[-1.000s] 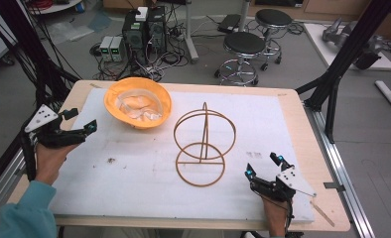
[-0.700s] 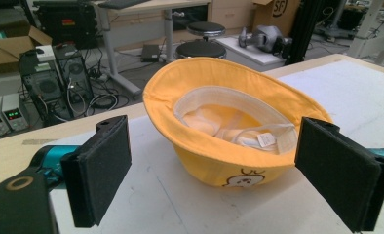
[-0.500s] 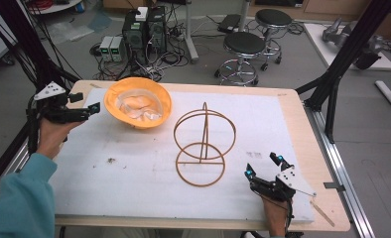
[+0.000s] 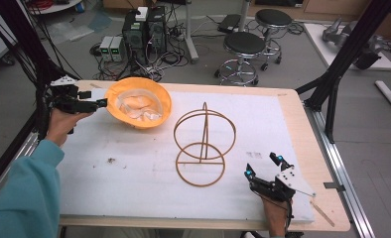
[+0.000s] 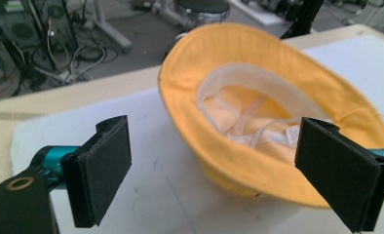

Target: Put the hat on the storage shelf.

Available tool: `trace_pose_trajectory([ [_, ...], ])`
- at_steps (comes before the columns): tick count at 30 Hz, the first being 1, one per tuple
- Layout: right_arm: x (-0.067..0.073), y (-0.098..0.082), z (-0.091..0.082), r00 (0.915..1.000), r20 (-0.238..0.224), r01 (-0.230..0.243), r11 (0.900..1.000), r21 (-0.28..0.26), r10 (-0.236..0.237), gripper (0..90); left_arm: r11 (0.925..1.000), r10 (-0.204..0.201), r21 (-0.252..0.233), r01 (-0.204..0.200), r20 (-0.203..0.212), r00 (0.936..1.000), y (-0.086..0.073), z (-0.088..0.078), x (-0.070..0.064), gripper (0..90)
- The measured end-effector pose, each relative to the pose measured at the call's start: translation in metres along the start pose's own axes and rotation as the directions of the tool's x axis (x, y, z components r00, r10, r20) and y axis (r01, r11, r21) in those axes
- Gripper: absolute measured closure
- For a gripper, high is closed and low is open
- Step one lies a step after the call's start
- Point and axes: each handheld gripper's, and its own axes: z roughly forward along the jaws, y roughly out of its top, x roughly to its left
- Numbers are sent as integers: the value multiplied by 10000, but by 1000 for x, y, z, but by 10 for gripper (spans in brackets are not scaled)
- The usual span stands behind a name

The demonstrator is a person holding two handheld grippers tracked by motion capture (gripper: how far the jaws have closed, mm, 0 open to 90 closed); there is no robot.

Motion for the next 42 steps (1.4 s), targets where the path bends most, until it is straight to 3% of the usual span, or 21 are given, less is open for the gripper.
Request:
trace_pose_trajectory([
  [15,1,1,2,9999,56,153,9998,125,-154,95,9927,-419,1149,358,510,9978,-10,25,1,166],
  [21,1,0,1,9999,68,123,9998,134,-124,95,9925,-507,1150,409,830,9953,-10,27,0,271],
  [29,1,0,1,9999,83,150,9998,88,-151,95,9903,-530,1336,373,1163,9918,-12,33,-6,305],
  [35,1,0,1,9999,59,124,9999,53,-124,95,9898,-422,1384,325,678,9968,-11,32,-6,232],
  [42,1,0,1,9999,53,90,9999,88,-91,95,9890,-574,1427,395,1230,9908,-11,31,-6,328],
])
